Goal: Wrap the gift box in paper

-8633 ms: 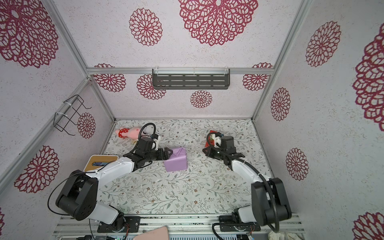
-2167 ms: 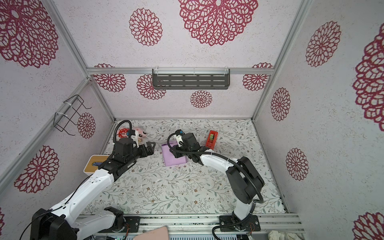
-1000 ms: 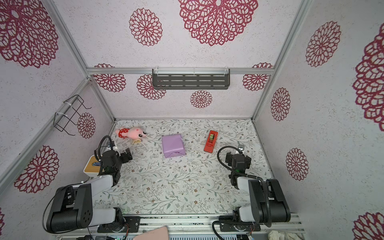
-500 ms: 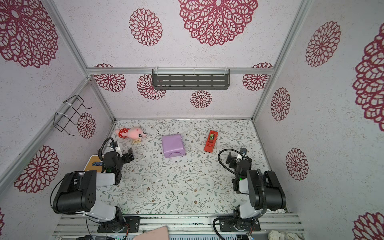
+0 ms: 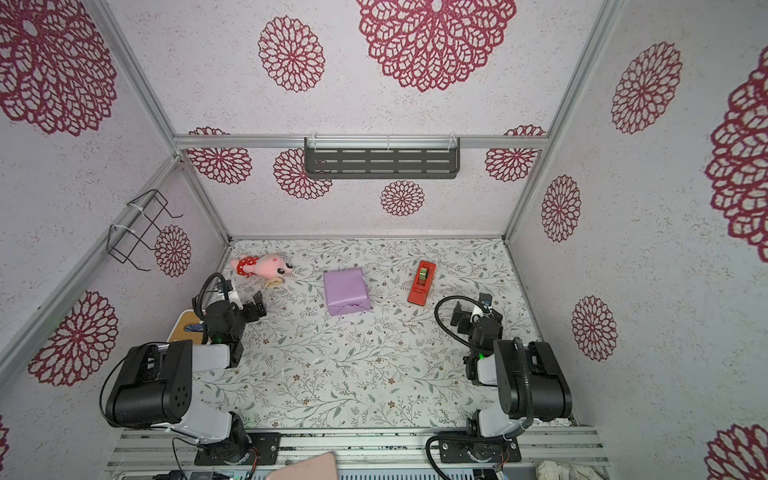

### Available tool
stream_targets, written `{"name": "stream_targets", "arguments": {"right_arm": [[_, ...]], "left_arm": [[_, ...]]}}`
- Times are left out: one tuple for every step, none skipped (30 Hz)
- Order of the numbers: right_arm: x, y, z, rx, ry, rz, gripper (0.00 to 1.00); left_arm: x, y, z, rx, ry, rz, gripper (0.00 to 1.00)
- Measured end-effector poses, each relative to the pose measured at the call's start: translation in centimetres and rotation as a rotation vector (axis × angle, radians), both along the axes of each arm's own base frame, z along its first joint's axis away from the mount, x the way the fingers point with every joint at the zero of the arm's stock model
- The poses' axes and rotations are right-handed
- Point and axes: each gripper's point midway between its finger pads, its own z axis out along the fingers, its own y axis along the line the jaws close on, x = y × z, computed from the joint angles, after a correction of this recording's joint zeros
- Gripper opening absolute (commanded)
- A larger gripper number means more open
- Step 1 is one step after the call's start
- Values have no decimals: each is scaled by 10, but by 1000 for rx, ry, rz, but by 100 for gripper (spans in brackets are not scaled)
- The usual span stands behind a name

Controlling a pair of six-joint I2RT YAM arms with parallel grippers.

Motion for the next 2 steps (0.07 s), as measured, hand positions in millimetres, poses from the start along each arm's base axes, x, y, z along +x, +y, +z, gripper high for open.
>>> {"name": "stream_targets", "arguments": {"right_arm": [[0,0,0,-3,1,3,99],[0,1,0,-3,1,4,99]], "left_arm": [[0,0,0,0,0,0,97],[0,0,0,0,0,0,97]]}}
